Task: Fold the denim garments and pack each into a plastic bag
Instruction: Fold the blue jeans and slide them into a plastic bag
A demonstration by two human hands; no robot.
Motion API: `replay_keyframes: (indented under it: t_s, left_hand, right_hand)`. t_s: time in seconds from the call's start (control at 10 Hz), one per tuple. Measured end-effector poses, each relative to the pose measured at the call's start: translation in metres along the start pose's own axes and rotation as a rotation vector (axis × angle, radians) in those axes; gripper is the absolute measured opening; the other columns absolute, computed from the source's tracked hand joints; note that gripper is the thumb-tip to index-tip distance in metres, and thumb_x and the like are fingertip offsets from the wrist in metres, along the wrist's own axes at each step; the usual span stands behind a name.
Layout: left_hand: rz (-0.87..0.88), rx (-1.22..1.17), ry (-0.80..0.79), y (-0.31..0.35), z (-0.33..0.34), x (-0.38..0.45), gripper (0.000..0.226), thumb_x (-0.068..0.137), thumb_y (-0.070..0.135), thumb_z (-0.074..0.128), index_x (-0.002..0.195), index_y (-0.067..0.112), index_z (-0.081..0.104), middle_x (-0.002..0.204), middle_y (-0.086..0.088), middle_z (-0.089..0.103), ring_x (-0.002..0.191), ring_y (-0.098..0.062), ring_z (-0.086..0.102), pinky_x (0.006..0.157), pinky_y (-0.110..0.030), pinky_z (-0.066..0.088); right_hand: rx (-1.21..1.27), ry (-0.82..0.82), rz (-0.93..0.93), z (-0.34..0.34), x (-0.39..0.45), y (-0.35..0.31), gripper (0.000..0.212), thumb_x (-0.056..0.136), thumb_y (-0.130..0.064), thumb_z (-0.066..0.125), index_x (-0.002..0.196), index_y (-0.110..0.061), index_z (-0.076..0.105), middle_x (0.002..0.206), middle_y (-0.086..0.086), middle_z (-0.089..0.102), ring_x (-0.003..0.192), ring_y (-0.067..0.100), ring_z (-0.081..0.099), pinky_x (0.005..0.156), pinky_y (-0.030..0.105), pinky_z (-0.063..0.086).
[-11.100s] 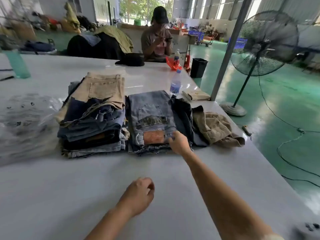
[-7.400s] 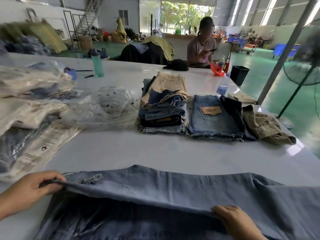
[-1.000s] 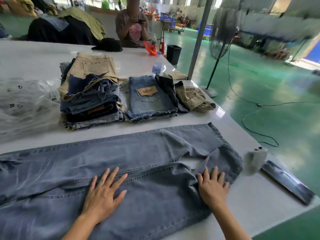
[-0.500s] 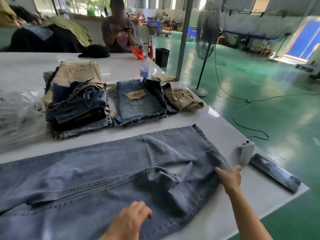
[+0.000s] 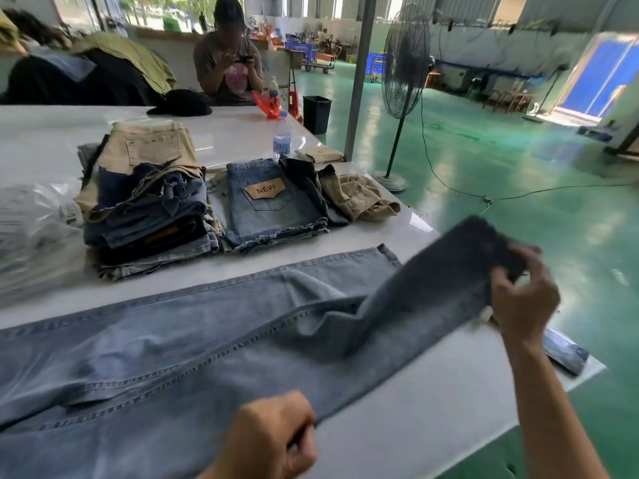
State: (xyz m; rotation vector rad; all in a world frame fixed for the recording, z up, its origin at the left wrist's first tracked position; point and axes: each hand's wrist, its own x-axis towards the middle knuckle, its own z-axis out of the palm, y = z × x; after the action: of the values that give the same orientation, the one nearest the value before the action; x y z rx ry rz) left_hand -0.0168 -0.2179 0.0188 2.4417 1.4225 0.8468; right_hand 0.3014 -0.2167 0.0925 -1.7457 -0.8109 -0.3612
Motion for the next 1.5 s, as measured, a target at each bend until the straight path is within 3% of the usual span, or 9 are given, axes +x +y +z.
replay_keyframes:
  t_s: [0.1,0.2,0.4,0.5,0.7,0.9,1.1,1.3,1.5]
  left_hand:
    - [-0.290,-0.027,-0.561,-0.028,0.017,-0.024,0.086,0.083,-0.021,-0.011,0.116,0.023,0.055,0.125,-0.010,0.056,0.121,-0.026,0.043,0.100,-0.035,0.033]
    - [0.076,-0.315,-0.878,-0.046,0.021,-0.027,0.071,0.073,0.085,-0.001,0.076,0.038,0.051,0.110,0.009,0.057,0.099,-0.009,0.051,0.080,-0.021,0.039]
    - [0.033,0.026,-0.179,-0.072,0.053,0.031,0.047,0.090,0.044,0.043,0.119,0.013,0.062,0.114,-0.002,0.065,0.103,-0.022,0.058,0.090,-0.028,0.043]
    - [-0.120,0.258,-0.364,-0.076,0.068,0.056,0.049,0.096,0.051,0.034,0.133,0.021,0.048,0.128,0.001,0.054,0.118,-0.021,0.049,0.095,-0.029,0.037]
    - [-0.056,0.191,-0.175,-0.080,0.065,0.062,0.021,0.089,0.026,0.047,0.082,0.014,0.063,0.079,-0.003,0.067,0.076,-0.027,0.066,0.067,-0.038,0.044]
    - [-0.115,0.170,-0.277,-0.078,0.064,0.052,0.017,0.084,0.026,0.068,0.096,0.015,0.068,0.095,-0.004,0.066,0.095,-0.029,0.062,0.078,-0.040,0.043]
    - [0.146,0.196,-0.179,-0.072,0.067,0.035,0.038,0.056,0.026,0.087,0.088,0.012,0.073,0.086,-0.004,0.067,0.072,-0.026,0.067,0.053,-0.038,0.054]
    - [0.125,0.187,-0.179,-0.071,0.062,0.025,0.047,0.075,0.038,0.040,0.091,0.013,0.075,0.099,-0.006,0.069,0.094,-0.021,0.063,0.080,-0.031,0.046]
    - [-0.159,0.309,-0.208,-0.098,0.042,0.022,0.083,0.098,0.050,0.002,0.106,0.008,0.073,0.116,-0.012,0.067,0.114,-0.026,0.050,0.084,-0.054,0.049]
  right_hand:
    - [-0.383,-0.420,0.312,-0.018,-0.037,0.065,0.042,0.075,-0.007,0.054,0.116,-0.011,0.066,0.103,0.018,0.070,0.089,0.036,0.066,0.083,0.042,0.053]
    - [-0.505,-0.606,0.508,-0.030,-0.061,0.102,0.041,0.076,0.001,0.060,0.115,-0.012,0.067,0.099,0.011,0.072,0.081,0.029,0.068,0.079,0.043,0.056]
    - [-0.124,-0.331,0.486,-0.015,-0.047,0.084,0.020,0.082,-0.003,0.067,0.102,-0.003,0.071,0.093,0.012,0.071,0.078,0.025,0.061,0.068,0.031,0.053]
    - [0.160,-0.356,0.291,0.003,-0.025,0.039,0.021,0.082,0.005,0.066,0.102,0.000,0.070,0.087,0.005,0.066,0.071,0.007,0.060,0.062,0.007,0.047]
    - [0.522,-0.048,0.209,-0.038,0.005,0.025,0.035,0.076,0.000,0.065,0.086,-0.033,0.072,0.074,-0.019,0.067,0.062,0.000,0.058,0.056,0.010,0.049]
    - [-0.630,-0.697,0.574,-0.053,-0.050,0.114,0.027,0.084,-0.004,0.058,0.109,-0.001,0.066,0.102,0.015,0.065,0.087,0.027,0.061,0.071,0.026,0.056]
    - [-0.540,-0.739,0.113,0.013,-0.053,0.072,0.031,0.089,-0.004,0.054,0.118,-0.005,0.065,0.125,0.014,0.059,0.110,0.030,0.058,0.093,0.034,0.045]
    - [-0.619,-0.795,-0.152,0.095,-0.039,0.063,0.027,0.094,-0.011,0.044,0.108,-0.004,0.066,0.120,0.011,0.061,0.115,0.030,0.051,0.094,0.036,0.043]
    - [-0.803,-0.899,0.184,0.155,0.000,0.079,0.058,0.092,-0.059,0.044,0.122,-0.010,0.051,0.128,0.014,0.056,0.120,0.030,0.052,0.102,0.046,0.036]
